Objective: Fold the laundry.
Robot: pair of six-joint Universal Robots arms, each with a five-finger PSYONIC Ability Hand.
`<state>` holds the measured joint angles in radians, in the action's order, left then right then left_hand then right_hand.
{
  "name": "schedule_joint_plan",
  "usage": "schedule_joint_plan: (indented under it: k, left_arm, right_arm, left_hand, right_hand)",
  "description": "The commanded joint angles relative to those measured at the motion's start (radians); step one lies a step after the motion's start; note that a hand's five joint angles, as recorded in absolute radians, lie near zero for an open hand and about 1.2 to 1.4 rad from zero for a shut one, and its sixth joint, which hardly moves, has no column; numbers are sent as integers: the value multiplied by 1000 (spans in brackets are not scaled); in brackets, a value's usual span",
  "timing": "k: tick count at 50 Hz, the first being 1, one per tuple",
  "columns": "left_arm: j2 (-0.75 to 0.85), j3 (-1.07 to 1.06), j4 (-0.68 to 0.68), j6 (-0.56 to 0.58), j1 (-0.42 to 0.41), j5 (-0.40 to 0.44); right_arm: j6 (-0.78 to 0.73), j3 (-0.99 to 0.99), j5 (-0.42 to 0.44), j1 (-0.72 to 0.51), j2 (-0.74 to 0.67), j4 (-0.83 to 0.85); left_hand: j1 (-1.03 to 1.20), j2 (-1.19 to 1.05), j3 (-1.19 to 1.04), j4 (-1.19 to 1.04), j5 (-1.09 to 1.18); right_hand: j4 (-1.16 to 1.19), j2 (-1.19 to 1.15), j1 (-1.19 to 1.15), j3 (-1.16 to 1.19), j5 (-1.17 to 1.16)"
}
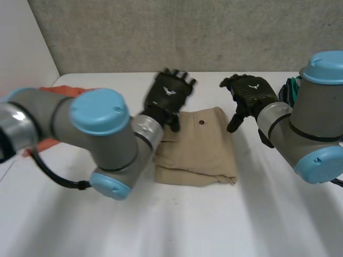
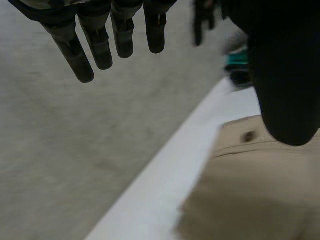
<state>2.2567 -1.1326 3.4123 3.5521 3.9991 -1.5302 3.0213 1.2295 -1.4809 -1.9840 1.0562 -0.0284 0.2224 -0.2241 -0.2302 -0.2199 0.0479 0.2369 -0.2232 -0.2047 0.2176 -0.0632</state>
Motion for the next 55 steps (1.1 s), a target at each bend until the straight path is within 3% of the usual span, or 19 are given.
schedule_joint_plan:
  k: [1, 9, 15, 25, 32, 40, 44, 48, 49, 53, 55]
  left_arm:
    - [187, 186, -146, -2, -29, 18]
    - [233, 251, -272, 13, -17, -88]
    - [234, 243, -347, 63, -18, -96]
    - [288, 267, -354, 162, -18, -100]
    - [225, 280, -358, 159, -18, -96]
    - [43, 228, -349, 110, -14, -85]
    - [-71, 174, -341, 35, 12, -12]
    - [-161, 105, -343, -38, 61, 160]
    - [-187, 79, -349, -62, 83, 239]
    - [-227, 19, -354, -105, 132, 401]
    - [-233, -1, -355, -111, 147, 438]
  right_arm:
    - [-18, -79, 27, -9, -125, -33]
    - [-21, -232, 85, -15, -297, -163]
    - [-35, -266, 80, -16, -340, -183]
    - [-156, -269, 77, -18, -366, -183]
    - [-163, -271, 68, -18, -311, -185]
    - [-157, -130, 8, -10, -93, -102]
    - [-165, 30, 2, -21, 16, 5]
    - [-170, 200, 1, -24, 82, 77]
    - [-167, 272, 2, -27, 94, 108]
    - [-170, 428, 5, -73, 94, 239]
    - [-170, 472, 10, -101, 90, 310]
  left_hand:
    - [38, -36, -30, -41, 38]
    - [62, -60, -54, -64, 62]
    - [62, -60, -54, -64, 62]
    - [56, -54, -48, -58, 56]
    - [50, -48, -42, -52, 50]
    - [3, -1, 5, -5, 3]
    - [0, 2, 8, -2, 0]
    - [6, -4, 2, -8, 6]
    - [12, -10, -4, -14, 12]
    - [26, -25, -18, -29, 26]
    - [29, -28, -21, -32, 29]
  right_hand:
    - [-62, 49, 30, -43, 63]
    - [-62, 49, 30, -43, 63]
    - [-62, 49, 30, -43, 63]
    - [-62, 49, 30, -43, 63]
    - [-62, 49, 30, -43, 63]
    - [-62, 49, 30, -43, 63]
    - [-62, 49, 30, -43, 63]
    - [-62, 49, 30, -43, 63]
    - [-62, 49, 30, -43, 63]
    - [-62, 49, 30, -43, 63]
    - [-62, 49, 30, -43, 63]
